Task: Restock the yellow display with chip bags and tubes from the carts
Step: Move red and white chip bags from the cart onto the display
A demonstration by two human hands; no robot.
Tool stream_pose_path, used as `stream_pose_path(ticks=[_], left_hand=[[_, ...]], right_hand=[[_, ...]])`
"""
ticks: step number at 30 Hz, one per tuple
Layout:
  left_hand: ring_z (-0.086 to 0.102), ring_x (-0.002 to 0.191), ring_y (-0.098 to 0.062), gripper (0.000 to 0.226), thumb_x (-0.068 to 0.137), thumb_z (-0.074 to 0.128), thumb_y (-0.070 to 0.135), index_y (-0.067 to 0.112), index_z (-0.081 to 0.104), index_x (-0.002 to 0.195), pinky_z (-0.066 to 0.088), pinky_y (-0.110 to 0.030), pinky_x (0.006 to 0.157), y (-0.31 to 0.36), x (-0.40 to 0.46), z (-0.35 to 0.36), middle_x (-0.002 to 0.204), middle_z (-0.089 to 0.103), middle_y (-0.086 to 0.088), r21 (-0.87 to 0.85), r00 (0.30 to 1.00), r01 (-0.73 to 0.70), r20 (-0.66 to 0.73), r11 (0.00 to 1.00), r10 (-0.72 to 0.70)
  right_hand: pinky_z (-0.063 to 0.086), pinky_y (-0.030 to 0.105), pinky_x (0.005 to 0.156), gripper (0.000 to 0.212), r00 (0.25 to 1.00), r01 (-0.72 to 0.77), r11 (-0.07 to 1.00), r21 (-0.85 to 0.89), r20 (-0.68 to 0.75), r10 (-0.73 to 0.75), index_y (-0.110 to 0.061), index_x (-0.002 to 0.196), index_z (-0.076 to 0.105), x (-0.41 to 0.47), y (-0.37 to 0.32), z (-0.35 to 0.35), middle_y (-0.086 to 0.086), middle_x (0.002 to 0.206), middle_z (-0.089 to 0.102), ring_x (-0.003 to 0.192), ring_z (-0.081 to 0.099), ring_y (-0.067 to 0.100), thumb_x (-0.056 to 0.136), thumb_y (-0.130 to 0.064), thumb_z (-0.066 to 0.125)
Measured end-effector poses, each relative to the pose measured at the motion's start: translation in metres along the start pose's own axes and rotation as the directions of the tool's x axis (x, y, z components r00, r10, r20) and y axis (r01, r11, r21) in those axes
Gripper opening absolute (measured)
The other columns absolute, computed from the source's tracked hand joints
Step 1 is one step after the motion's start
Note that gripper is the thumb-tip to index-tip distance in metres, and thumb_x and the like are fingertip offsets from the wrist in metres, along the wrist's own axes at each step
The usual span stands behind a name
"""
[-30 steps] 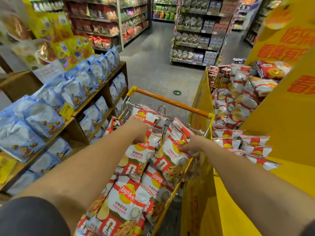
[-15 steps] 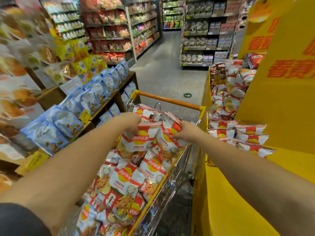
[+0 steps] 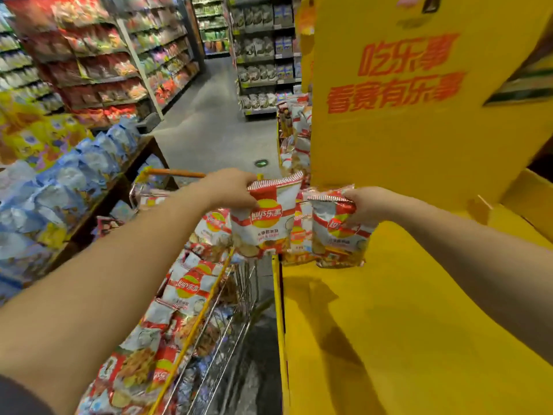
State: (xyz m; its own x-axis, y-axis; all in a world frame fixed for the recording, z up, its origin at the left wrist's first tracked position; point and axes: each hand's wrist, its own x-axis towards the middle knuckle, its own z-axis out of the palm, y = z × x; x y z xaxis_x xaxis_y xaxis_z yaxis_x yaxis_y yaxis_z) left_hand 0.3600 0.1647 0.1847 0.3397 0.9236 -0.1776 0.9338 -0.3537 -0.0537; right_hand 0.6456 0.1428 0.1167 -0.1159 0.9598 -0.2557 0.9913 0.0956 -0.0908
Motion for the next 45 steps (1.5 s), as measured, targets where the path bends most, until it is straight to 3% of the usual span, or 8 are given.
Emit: stream_pose_path(ticks=[6,10,15,22,30,35,39,45], left_hand=[[0.056,0.094,-0.02,0.042,0.081,0.071,0.041,0.016,0.058,0.113,0.045,-0.031,0.074,0.069,0.039,0.055,0.108,0.061,0.0,-0.17,0.984,-0.177,-0.007,0.969,0.178],[0.056,0.092,-0.023,0.037,0.082,0.07,0.045,0.015,0.053,0.097,0.048,-0.037,0.075,0.089,0.068,0.107,0.103,0.061,-0.003,-0.142,0.967,-0.247,0.022,0.959,0.252],[0.054,0.111,-0.027,0.051,0.086,0.067,0.045,0.017,0.054,0.127,0.045,-0.04,0.087,0.088,0.103,0.164,0.122,0.06,-0.006,-0.12,0.956,-0.28,0.057,0.953,0.288],[0.055,0.116,-0.025,0.055,0.086,0.069,0.041,0.021,0.051,0.134,0.048,-0.039,0.091,0.061,0.144,0.227,0.127,0.06,-0.003,-0.16,0.942,-0.317,0.058,0.935,0.33],[0.057,0.108,-0.022,0.048,0.082,0.069,0.05,0.024,0.056,0.12,0.044,-0.039,0.084,0.027,0.179,0.263,0.113,0.063,0.001,-0.08,0.953,-0.302,-0.028,0.95,0.301],[0.059,0.104,-0.024,0.05,0.079,0.072,0.05,0.019,0.056,0.115,0.046,-0.041,0.085,0.023,0.184,0.267,0.109,0.063,-0.002,-0.086,0.962,-0.263,-0.099,0.961,0.254],[0.054,0.105,-0.025,0.049,0.082,0.068,0.05,0.018,0.051,0.116,0.042,-0.04,0.086,0.023,0.177,0.279,0.112,0.058,-0.003,-0.057,0.976,-0.202,-0.099,0.978,0.196],[0.046,0.113,-0.025,0.064,0.083,0.062,0.059,0.017,0.044,0.128,0.038,-0.038,0.091,0.022,0.16,0.277,0.121,0.051,-0.005,-0.028,0.987,-0.127,-0.107,0.991,0.124]], right_hand=[[0.048,0.029,0.072,0.047,0.977,-0.128,0.989,-0.07,0.162,0.137,-0.026,0.119,0.055,-0.01,0.077,0.062,0.002,0.113,0.065,0.096,0.06,0.023,0.079,-0.043,0.073],[0.048,0.031,0.073,0.041,0.968,-0.119,0.983,-0.142,0.203,0.147,-0.028,0.115,0.057,-0.01,0.108,0.106,-0.001,0.11,0.063,0.099,0.059,0.021,0.079,-0.043,0.071],[0.043,0.033,0.085,0.038,0.976,-0.066,0.981,-0.182,0.19,0.101,-0.031,0.113,0.057,0.002,0.12,0.143,-0.007,0.112,0.063,0.107,0.058,0.019,0.08,-0.047,0.067],[0.038,0.037,0.09,0.036,0.972,-0.001,0.992,-0.127,0.234,0.031,-0.031,0.112,0.055,0.058,0.097,0.174,-0.006,0.108,0.062,0.109,0.056,0.02,0.081,-0.046,0.066],[0.032,0.04,0.097,0.038,0.988,0.047,0.994,-0.102,0.151,-0.032,-0.028,0.114,0.056,0.123,0.074,0.192,-0.004,0.116,0.061,0.117,0.051,0.021,0.081,-0.04,0.07],[0.03,0.041,0.096,0.052,0.992,0.086,0.973,-0.215,0.108,-0.063,-0.03,0.128,0.051,0.151,0.076,0.189,-0.005,0.131,0.057,0.124,0.044,0.02,0.081,-0.043,0.068],[0.029,0.043,0.101,0.066,0.996,0.029,0.958,-0.285,0.088,-0.004,-0.029,0.139,0.04,0.154,0.073,0.194,-0.002,0.141,0.045,0.129,0.037,0.023,0.082,-0.047,0.068],[0.026,0.048,0.108,0.084,0.994,-0.093,0.965,-0.246,0.037,0.105,-0.028,0.147,0.025,0.144,0.06,0.192,0.004,0.149,0.034,0.136,0.031,0.028,0.08,-0.049,0.07]])
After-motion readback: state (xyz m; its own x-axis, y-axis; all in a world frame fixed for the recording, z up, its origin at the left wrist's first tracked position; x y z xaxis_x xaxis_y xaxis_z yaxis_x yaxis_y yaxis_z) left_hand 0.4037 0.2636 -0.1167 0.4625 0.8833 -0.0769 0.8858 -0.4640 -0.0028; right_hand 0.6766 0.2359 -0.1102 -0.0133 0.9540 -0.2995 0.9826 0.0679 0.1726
